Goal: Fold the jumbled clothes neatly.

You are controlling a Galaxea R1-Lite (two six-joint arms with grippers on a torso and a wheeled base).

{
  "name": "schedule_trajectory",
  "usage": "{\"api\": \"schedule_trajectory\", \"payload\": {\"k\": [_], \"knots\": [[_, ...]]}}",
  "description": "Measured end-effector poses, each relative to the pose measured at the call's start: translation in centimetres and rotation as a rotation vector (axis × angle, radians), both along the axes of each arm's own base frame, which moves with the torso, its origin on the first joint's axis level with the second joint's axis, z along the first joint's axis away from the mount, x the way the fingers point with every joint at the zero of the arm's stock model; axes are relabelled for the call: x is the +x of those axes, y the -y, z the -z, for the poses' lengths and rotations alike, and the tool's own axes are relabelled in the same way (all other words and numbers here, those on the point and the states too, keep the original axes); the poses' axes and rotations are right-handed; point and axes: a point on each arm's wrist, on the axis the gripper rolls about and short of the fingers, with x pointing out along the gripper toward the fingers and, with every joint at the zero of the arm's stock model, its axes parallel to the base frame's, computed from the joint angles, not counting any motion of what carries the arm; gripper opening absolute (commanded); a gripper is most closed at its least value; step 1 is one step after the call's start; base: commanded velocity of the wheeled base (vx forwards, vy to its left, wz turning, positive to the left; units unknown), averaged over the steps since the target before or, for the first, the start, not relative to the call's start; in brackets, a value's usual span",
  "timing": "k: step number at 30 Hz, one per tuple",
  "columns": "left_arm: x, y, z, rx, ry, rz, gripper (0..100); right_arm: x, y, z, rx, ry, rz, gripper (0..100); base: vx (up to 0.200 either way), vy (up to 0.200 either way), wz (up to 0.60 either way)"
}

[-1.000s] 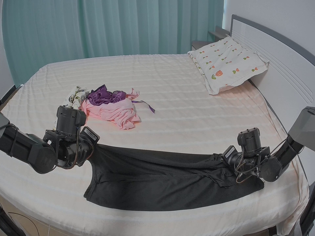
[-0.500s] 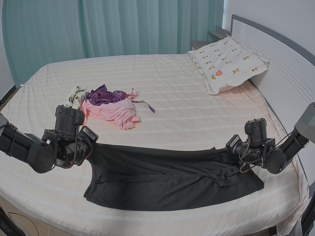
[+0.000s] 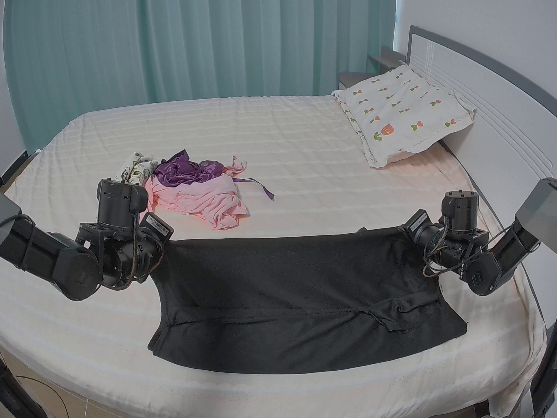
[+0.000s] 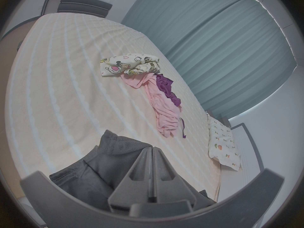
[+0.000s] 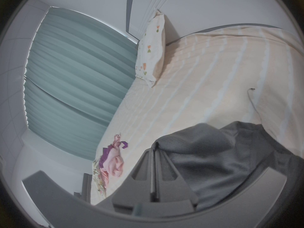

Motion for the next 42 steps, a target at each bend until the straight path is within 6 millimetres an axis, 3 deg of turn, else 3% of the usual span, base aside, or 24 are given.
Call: {"api": "schedule_trajectory", "payload": {"k": [13,31,32,33,34,42], "knots": [[-0.2,0.0,5.5,0.054,-0.185,0.012,0,-2.5,2.0,4.4,-0.103,-0.112,-0.025,0,0.0,0.0,0.0],[-0.2,0.3,8.2,0.101,-0.279,0.052,0,-5.8,2.3,6.9,-0.149,-0.182,-0.058,0,0.0,0.0,0.0],[-0.2,0.3,8.3,0.105,-0.284,0.055,100,-5.9,2.3,7.1,-0.15,-0.187,-0.061,0,0.0,0.0,0.0],[-0.2,0.3,8.5,0.109,-0.288,0.056,100,-6.0,2.2,7.2,-0.151,-0.191,-0.064,0,0.0,0.0,0.0],[-0.2,0.3,8.6,0.112,-0.294,0.056,100,-6.1,2.2,7.2,-0.152,-0.195,-0.066,100,0.0,0.0,0.0],[-0.6,0.2,9.0,0.119,-0.317,0.058,100,-6.5,2.1,6.9,-0.146,-0.167,-0.071,100,0.0,0.0,0.0]]}}
